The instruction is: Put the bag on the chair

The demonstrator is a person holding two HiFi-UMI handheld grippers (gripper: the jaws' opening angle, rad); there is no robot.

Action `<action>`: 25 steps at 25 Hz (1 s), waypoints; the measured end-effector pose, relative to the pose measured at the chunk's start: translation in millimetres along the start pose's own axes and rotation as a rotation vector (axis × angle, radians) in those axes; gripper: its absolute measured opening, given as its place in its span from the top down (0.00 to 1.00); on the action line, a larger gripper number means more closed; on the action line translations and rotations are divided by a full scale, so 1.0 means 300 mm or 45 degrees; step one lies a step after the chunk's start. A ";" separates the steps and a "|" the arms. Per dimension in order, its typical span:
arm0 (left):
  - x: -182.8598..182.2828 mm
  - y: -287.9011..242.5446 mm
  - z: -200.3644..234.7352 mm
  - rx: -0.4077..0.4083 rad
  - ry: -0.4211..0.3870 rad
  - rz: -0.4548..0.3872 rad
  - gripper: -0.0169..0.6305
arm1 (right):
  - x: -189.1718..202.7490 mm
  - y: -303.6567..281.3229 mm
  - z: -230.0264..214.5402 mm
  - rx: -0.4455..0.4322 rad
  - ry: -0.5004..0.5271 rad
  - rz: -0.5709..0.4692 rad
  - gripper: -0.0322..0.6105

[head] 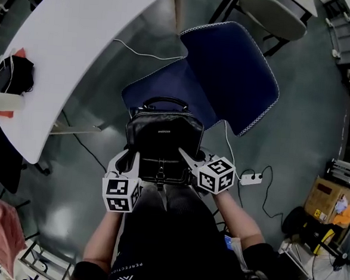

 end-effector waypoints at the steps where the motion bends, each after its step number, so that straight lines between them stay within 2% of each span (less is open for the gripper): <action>1: 0.001 -0.018 0.003 -0.006 0.006 0.010 0.87 | -0.003 -0.012 -0.017 -0.005 -0.007 0.010 0.92; 17: 0.005 -0.268 0.072 -0.068 0.056 0.112 0.87 | -0.045 -0.192 -0.227 -0.020 -0.060 0.105 0.91; 25: -0.012 -0.354 0.078 -0.049 0.022 0.125 0.87 | -0.060 -0.242 -0.315 -0.007 -0.083 0.149 0.90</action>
Point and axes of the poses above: the fingertips, and each gripper's own axes: y backward along the fingers, z to its left, x out of its underside, the point moved 7 cm from there along y, backward along the fingers, and after that the axes turned 4 degrees about -y, right-handed, at the moved point
